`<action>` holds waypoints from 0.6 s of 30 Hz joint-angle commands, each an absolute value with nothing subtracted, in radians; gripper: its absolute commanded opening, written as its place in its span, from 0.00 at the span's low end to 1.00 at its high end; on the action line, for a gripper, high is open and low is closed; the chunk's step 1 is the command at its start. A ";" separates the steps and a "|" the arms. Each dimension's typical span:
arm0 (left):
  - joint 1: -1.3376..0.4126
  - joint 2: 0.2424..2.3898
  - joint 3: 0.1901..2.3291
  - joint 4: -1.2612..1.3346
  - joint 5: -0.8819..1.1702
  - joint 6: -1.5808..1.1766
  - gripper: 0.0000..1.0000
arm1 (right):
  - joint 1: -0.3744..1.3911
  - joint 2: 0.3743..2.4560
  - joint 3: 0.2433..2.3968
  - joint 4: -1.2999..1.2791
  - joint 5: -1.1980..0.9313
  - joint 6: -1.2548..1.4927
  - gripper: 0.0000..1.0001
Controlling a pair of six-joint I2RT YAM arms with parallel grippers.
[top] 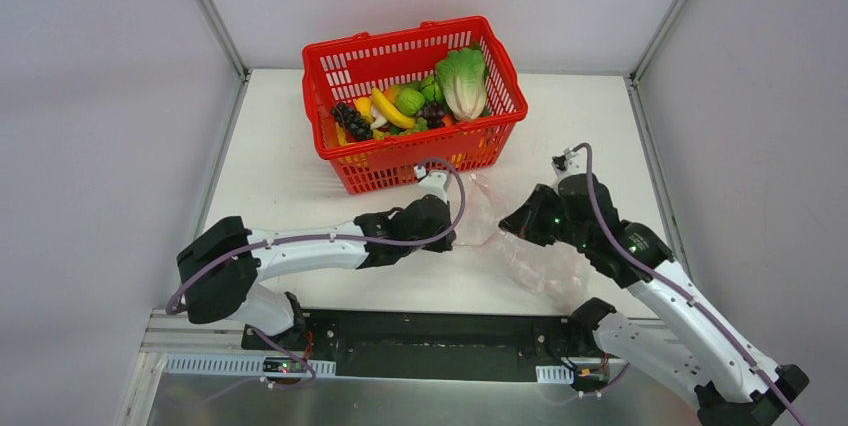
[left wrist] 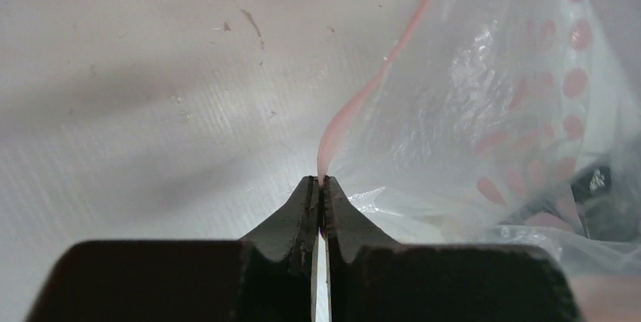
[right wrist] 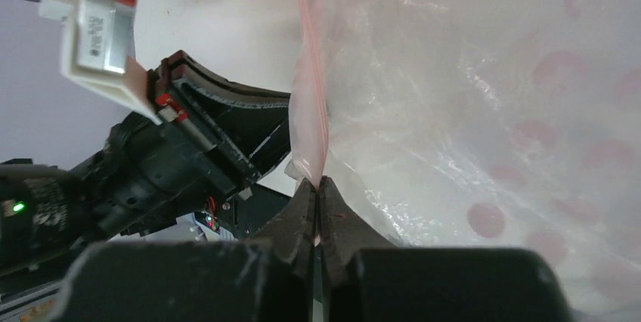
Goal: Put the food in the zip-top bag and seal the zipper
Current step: Open the zipper of the food storage bag at the center of the board, then pick up the fake vegetable from the bin.
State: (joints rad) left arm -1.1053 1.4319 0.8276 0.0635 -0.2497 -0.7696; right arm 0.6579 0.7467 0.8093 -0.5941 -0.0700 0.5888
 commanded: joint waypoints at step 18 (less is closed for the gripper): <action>-1.105 1.271 0.982 -0.135 -0.240 -0.588 0.75 | 0.660 0.757 0.837 -0.634 0.103 0.622 0.00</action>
State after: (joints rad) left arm -1.1065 1.3849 0.8978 -0.0738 -0.2661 -0.6868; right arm 0.6586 0.7311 0.8288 -0.6926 0.0540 0.5964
